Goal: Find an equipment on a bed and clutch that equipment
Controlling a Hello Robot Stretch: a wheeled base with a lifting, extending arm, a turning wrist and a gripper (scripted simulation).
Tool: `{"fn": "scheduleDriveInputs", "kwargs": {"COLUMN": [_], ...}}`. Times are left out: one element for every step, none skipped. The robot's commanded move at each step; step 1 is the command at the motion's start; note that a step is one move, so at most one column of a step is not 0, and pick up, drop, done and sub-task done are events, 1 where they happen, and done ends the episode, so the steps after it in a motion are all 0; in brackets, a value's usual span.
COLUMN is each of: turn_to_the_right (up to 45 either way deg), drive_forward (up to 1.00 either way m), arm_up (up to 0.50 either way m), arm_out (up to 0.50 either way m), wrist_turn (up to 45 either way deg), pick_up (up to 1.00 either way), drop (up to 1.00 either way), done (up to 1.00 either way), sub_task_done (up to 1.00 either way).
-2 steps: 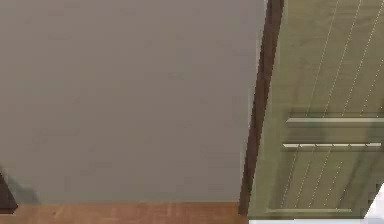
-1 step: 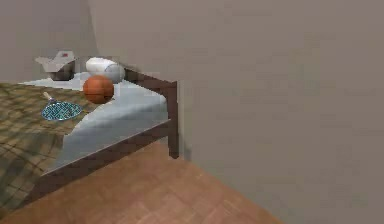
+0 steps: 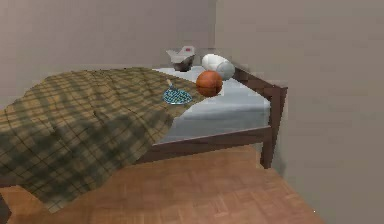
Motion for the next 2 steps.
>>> {"fn": "scheduleDriveInputs", "kwargs": {"turn_to_the_right": [0.0,-21.0], "drive_forward": [0.25,0.00], "arm_up": [0.00,0.00], "arm_out": [0.00,0.00], "wrist_turn": [0.0,0.0], "pick_up": [0.00,0.00], "drop": [0.00,0.00], "done": [0.00,0.00], "sub_task_done": [0.00,0.00]}}
